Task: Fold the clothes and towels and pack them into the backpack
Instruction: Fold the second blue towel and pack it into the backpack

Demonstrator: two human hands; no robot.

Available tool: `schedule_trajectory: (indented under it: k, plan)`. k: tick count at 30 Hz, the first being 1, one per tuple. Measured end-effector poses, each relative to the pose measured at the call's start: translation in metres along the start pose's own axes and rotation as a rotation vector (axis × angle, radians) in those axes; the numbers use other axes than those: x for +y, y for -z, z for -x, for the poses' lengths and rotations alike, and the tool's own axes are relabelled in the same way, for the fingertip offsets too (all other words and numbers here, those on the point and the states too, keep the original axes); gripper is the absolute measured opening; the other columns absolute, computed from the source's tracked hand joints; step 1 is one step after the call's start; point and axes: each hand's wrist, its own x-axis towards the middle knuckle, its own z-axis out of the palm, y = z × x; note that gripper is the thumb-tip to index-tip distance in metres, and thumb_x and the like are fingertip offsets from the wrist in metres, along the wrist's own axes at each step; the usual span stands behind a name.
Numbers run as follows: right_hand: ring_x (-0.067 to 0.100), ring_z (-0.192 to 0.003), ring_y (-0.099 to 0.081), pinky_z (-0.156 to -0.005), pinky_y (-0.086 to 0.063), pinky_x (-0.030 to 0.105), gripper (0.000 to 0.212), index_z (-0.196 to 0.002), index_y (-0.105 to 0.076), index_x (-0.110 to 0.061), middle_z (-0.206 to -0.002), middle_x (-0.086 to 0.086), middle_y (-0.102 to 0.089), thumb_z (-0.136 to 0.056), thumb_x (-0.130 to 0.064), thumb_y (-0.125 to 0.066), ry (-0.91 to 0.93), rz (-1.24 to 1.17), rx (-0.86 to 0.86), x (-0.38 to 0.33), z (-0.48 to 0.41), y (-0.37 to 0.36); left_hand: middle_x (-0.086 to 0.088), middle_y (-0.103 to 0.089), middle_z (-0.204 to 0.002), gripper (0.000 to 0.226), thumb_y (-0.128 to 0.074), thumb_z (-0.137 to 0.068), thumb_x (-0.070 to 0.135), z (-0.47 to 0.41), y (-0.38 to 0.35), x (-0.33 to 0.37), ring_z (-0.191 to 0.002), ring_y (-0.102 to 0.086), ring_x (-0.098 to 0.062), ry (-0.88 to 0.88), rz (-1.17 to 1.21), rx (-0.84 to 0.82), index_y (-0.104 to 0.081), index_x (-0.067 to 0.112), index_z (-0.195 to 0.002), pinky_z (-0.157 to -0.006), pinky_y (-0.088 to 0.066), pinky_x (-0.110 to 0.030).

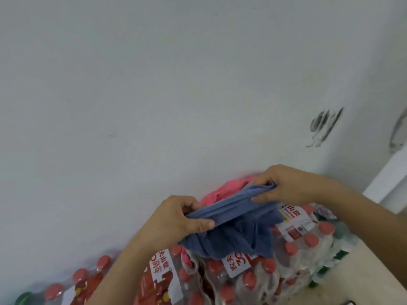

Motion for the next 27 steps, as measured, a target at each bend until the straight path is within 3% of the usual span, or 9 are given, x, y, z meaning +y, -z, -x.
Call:
schedule_trajectory:
  k: [3, 6, 9, 11, 14, 17, 20, 23, 27]
  plan:
    - [0.006, -0.052, -0.052, -0.051, -0.04, 0.017, 0.021, -0.074, -0.067, -0.013, -0.057, -0.006, -0.058, -0.092, -0.019, -0.059, -0.038, -0.409, 0.109, -0.018, 0.012, 0.019, -0.007, -0.071, -0.078, 0.028, -0.081, -0.071, 0.031, 0.011, 0.011, 0.0, -0.071, -0.066, -0.024, 0.014, -0.138, -0.384, -0.07, 0.01, -0.086, -0.067, -0.053, -0.036]
    - [0.011, -0.049, -0.052, -0.043, -0.041, 0.017, 0.026, -0.073, -0.065, -0.006, -0.057, 0.001, -0.059, -0.094, -0.007, -0.05, -0.047, -0.786, 0.308, -0.036, 0.021, 0.035, -0.013, -0.073, -0.091, 0.026, -0.078, -0.076, 0.023, 0.026, 0.021, -0.005, -0.083, -0.069, -0.027, -0.072, -0.144, -0.558, -0.072, 0.005, -0.093, -0.077, -0.056, -0.037]
    - [0.007, -0.042, -0.04, -0.034, -0.03, 0.015, 0.032, -0.064, -0.055, -0.013, -0.051, -0.001, -0.046, -0.094, -0.006, -0.047, -0.141, -1.043, 0.575, -0.043, 0.026, 0.042, -0.023, -0.067, -0.109, 0.026, -0.066, -0.088, 0.013, 0.048, 0.037, -0.012, -0.101, -0.065, -0.036, -0.147, 0.301, -0.508, -0.065, -0.003, -0.109, -0.084, -0.054, -0.039]
    - [0.007, -0.044, -0.04, -0.034, -0.029, 0.016, 0.027, -0.066, -0.052, -0.014, -0.048, -0.004, -0.047, -0.093, -0.009, -0.048, -0.205, -1.139, 0.734, -0.05, 0.031, 0.046, -0.025, -0.065, -0.104, 0.028, -0.068, -0.084, 0.014, 0.064, 0.052, -0.011, -0.095, -0.063, -0.034, -0.174, 0.553, -0.287, -0.06, -0.002, -0.106, -0.076, -0.054, -0.033]
    - [0.011, -0.047, -0.056, -0.042, -0.045, 0.016, 0.021, -0.071, -0.06, -0.013, -0.05, -0.002, -0.06, -0.091, -0.015, -0.054, -0.267, -1.153, 0.859, -0.061, 0.035, 0.042, -0.019, -0.066, -0.089, 0.037, -0.07, -0.066, 0.015, 0.089, 0.077, 0.0, -0.077, -0.063, -0.027, -0.216, 0.643, -0.034, -0.059, 0.002, -0.099, -0.061, -0.052, -0.025]
    - [0.02, -0.055, -0.059, -0.054, -0.048, 0.028, 0.017, -0.074, -0.063, -0.014, -0.063, 0.005, -0.063, -0.088, -0.022, -0.056, -0.339, -1.059, 0.726, -0.065, 0.037, 0.034, -0.016, -0.069, -0.081, 0.028, -0.071, -0.063, 0.017, 0.114, 0.101, 0.013, -0.068, -0.064, -0.021, -0.212, 0.529, 0.112, -0.066, 0.01, -0.09, -0.056, -0.05, -0.021]
    - [0.028, -0.064, -0.06, -0.058, -0.046, 0.034, 0.013, -0.082, -0.066, -0.012, -0.071, 0.011, -0.067, -0.086, -0.021, -0.059, -0.53, -0.603, 0.614, -0.055, 0.029, 0.018, -0.008, -0.07, -0.074, 0.013, -0.078, -0.075, 0.018, 0.112, 0.115, -0.009, -0.066, -0.064, -0.016, -0.072, 0.169, 0.149, -0.065, 0.013, -0.077, -0.059, -0.047, -0.026]
    - [0.025, -0.057, -0.052, -0.053, -0.039, 0.028, 0.015, -0.076, -0.065, -0.003, -0.066, 0.014, -0.06, -0.086, -0.01, -0.055, -0.599, -0.314, 0.6, -0.035, 0.007, -0.027, 0.005, -0.062, -0.065, 0.022, -0.077, -0.074, 0.026, 0.086, 0.101, -0.073, -0.068, -0.059, -0.015, 0.143, -0.33, 0.197, -0.058, 0.017, -0.069, -0.058, -0.039, -0.027]
    - [0.029, -0.067, -0.06, -0.055, -0.046, 0.028, 0.018, -0.069, -0.064, -0.006, -0.068, 0.016, -0.063, -0.077, 0.005, -0.053, -0.645, -0.288, 0.748, -0.003, -0.022, -0.089, 0.009, -0.055, -0.066, 0.026, -0.072, -0.076, 0.026, 0.073, 0.055, -0.144, -0.07, -0.054, -0.017, 0.204, -0.385, 0.237, -0.048, 0.025, -0.068, -0.056, -0.035, -0.024]
